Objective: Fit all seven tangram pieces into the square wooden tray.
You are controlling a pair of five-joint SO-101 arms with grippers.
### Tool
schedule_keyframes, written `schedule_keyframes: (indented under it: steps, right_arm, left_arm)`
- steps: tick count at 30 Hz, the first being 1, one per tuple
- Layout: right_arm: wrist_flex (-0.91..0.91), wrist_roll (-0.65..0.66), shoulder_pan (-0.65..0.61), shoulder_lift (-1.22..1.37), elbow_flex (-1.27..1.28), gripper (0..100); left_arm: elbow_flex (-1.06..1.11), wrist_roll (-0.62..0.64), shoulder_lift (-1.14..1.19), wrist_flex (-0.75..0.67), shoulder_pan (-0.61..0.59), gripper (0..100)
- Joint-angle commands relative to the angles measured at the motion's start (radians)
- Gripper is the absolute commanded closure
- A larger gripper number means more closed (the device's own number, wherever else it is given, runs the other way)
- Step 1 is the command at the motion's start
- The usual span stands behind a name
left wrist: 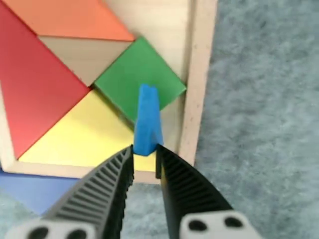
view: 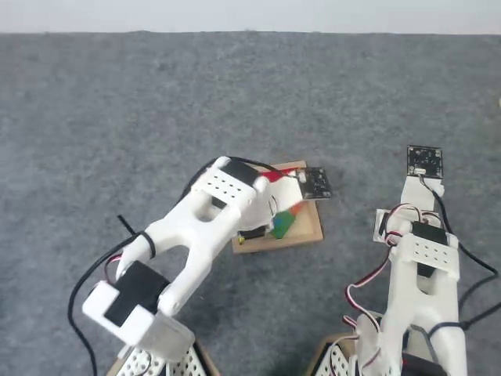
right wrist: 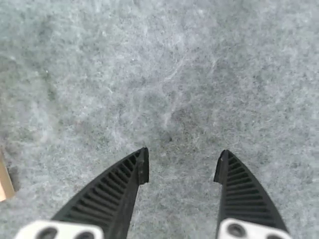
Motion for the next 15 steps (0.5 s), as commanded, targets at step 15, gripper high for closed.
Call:
schedule_keyframes:
  steps: [15]
  right_arm:
    - [-0.015,-0.005,-0.01,-0.028,-0.04,76.4]
  left_arm:
    - [-0.091,-0.008,-0.066,0.068,0.009,92]
